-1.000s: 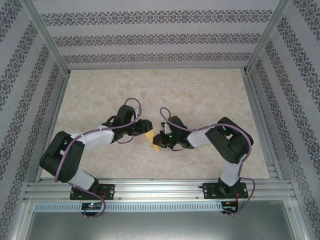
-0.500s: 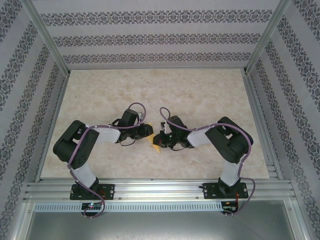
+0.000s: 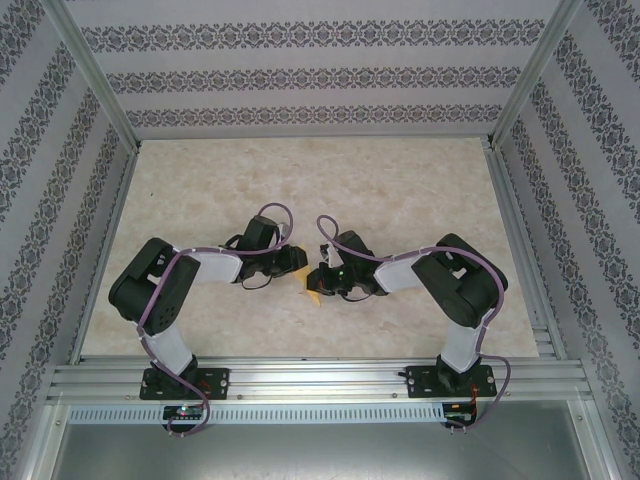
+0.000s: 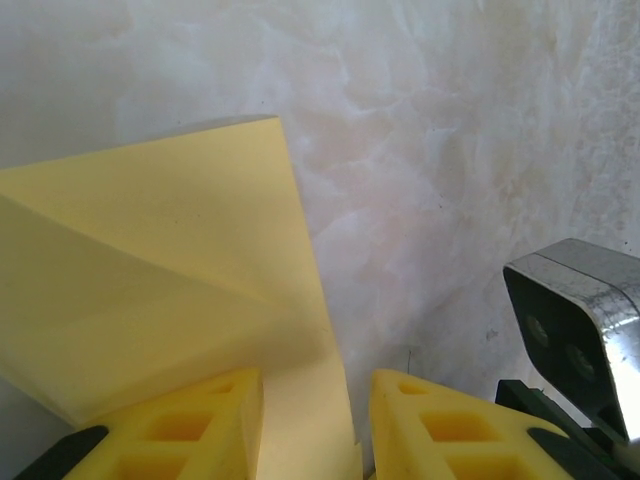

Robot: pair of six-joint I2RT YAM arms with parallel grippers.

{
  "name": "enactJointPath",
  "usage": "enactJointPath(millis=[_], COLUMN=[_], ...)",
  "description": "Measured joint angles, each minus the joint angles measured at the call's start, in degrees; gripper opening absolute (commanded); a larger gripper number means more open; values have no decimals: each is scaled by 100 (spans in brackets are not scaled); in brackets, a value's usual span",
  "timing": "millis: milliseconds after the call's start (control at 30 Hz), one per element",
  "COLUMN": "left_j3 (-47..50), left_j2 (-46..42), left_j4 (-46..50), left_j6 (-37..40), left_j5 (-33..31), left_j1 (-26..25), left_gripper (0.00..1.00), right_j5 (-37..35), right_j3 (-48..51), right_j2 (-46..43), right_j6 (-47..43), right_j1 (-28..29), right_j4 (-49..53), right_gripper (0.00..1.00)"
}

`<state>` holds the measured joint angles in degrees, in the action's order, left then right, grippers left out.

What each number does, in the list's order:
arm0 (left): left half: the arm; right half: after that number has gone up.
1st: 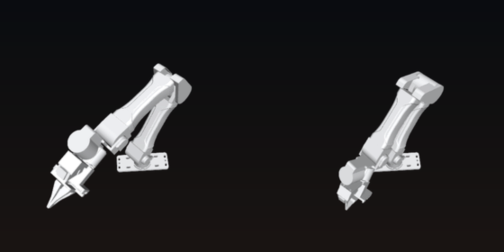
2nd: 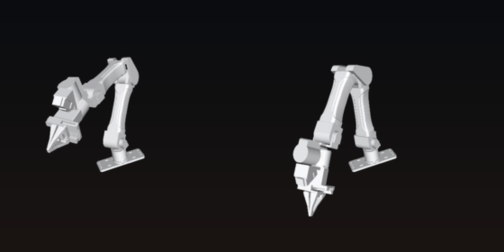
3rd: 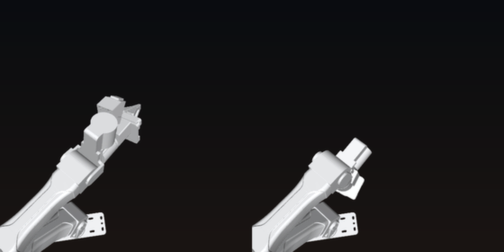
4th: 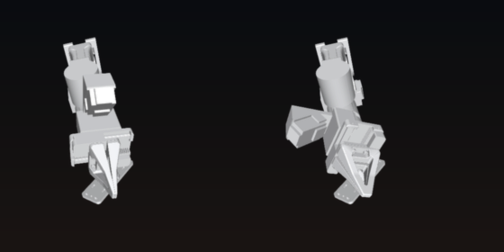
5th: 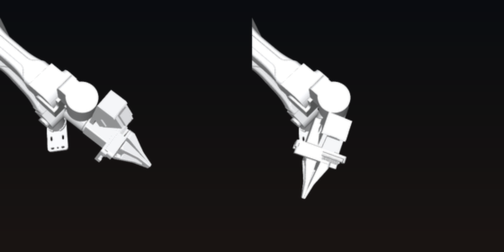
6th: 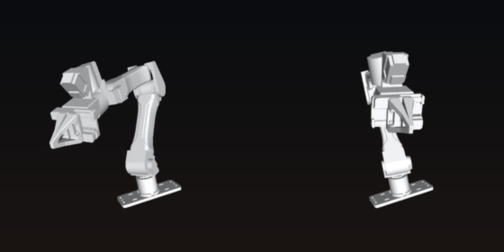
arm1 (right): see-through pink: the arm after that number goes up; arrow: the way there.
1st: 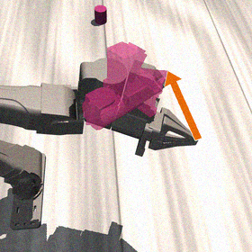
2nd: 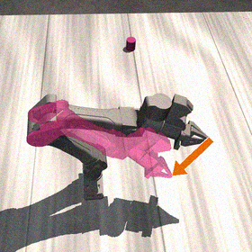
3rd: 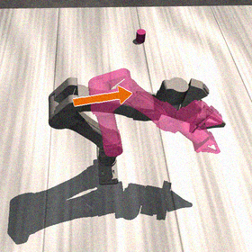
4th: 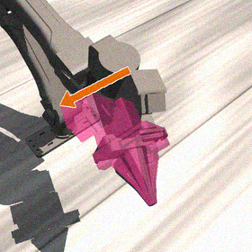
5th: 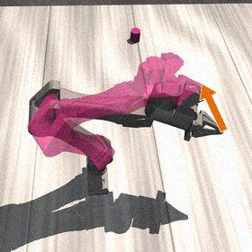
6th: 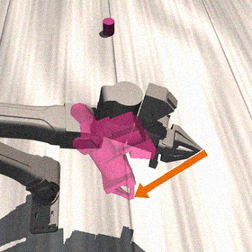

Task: Fold a paper plane with a square sheet of paper (pick it up from the middle)

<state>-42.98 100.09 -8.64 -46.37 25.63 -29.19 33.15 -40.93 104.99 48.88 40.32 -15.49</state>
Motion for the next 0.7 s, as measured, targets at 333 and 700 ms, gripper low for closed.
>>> enactJointPath(millis=[333, 700], left_j3=[-223, -656], left_j2=[199, 420], left_j4=[79, 334], left_j6=[184, 448], left_j5=[352, 103], left_j1=[269, 787], left_gripper=[36, 37], right_j5=[74, 146], right_j3=[39, 81], right_j2=[-59, -129], right_j6=[-214, -297], right_j1=[-103, -149], right_j4=[129, 223], right_gripper=[0, 0])
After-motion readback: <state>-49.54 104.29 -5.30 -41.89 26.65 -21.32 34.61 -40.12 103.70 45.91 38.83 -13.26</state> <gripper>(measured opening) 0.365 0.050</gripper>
